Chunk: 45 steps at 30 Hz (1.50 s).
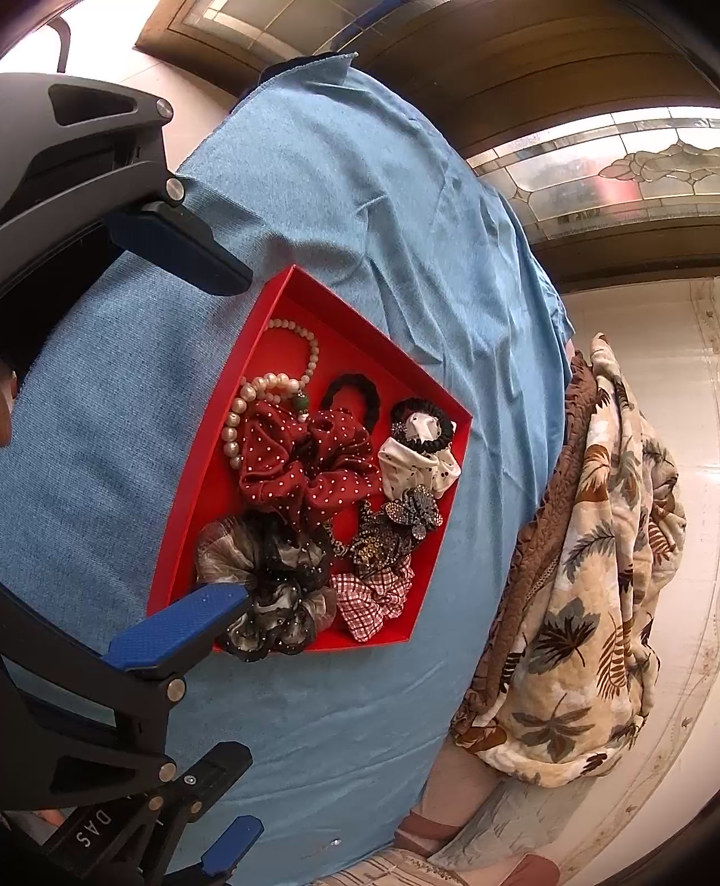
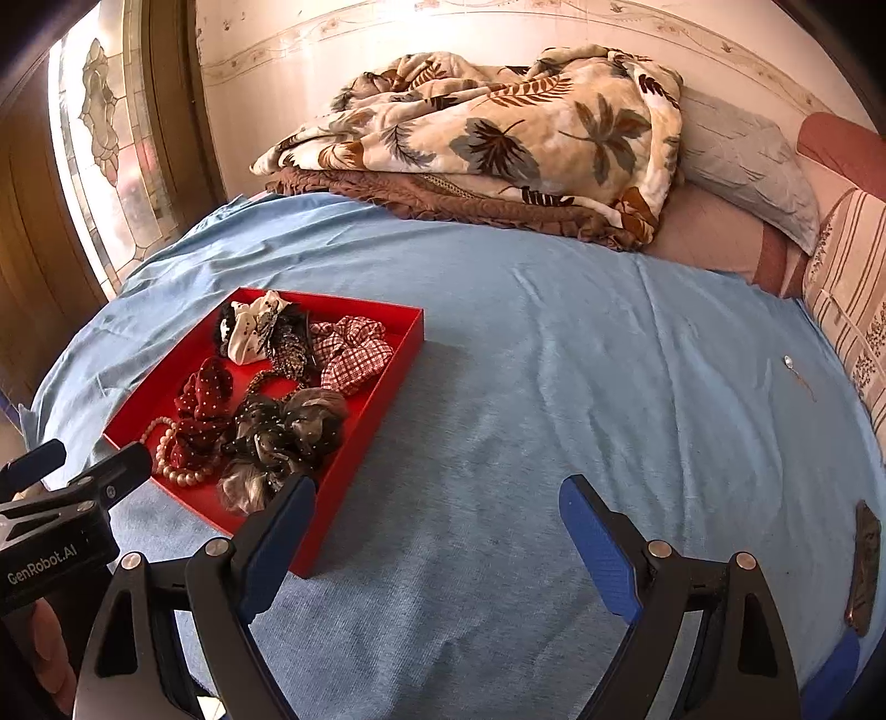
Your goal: Organize jewelry
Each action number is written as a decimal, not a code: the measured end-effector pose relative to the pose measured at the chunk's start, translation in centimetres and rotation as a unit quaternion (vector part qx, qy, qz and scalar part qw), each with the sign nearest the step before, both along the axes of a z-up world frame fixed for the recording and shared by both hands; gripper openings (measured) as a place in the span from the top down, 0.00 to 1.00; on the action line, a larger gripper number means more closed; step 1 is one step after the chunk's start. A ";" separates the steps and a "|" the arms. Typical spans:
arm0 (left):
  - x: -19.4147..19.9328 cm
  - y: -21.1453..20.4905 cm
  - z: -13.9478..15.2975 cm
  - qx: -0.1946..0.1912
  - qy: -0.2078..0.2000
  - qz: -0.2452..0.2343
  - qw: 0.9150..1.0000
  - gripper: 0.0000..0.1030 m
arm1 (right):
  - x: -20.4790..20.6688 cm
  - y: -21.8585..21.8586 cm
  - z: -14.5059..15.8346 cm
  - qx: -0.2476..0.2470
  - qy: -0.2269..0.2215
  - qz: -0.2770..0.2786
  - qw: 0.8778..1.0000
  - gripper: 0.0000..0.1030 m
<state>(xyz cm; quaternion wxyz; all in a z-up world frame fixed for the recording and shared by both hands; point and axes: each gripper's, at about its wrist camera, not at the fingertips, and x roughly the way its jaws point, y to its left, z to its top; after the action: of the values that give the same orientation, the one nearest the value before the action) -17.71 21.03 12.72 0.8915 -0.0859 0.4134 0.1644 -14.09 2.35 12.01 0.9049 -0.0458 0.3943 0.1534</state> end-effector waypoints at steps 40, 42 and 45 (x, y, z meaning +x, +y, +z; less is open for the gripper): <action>1.1 -3.5 1.9 0.043 0.008 -0.008 0.999 0.00 | -0.4 -2.0 1.2 0.047 -0.018 0.009 0.999 0.10; 1.4 -4.2 2.2 0.048 0.009 -0.012 0.999 0.00 | -0.2 -2.5 1.2 0.051 -0.016 0.008 0.999 0.10; 2.1 -5.1 2.4 0.054 0.010 -0.022 0.998 0.00 | -0.1 -3.3 1.1 0.055 -0.013 0.006 0.998 0.09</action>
<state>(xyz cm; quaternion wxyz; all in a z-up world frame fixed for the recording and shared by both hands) -15.64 15.89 15.14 0.8943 -0.0265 0.4142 0.1676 -14.14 -0.90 13.08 0.9103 -0.0003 0.3733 0.1792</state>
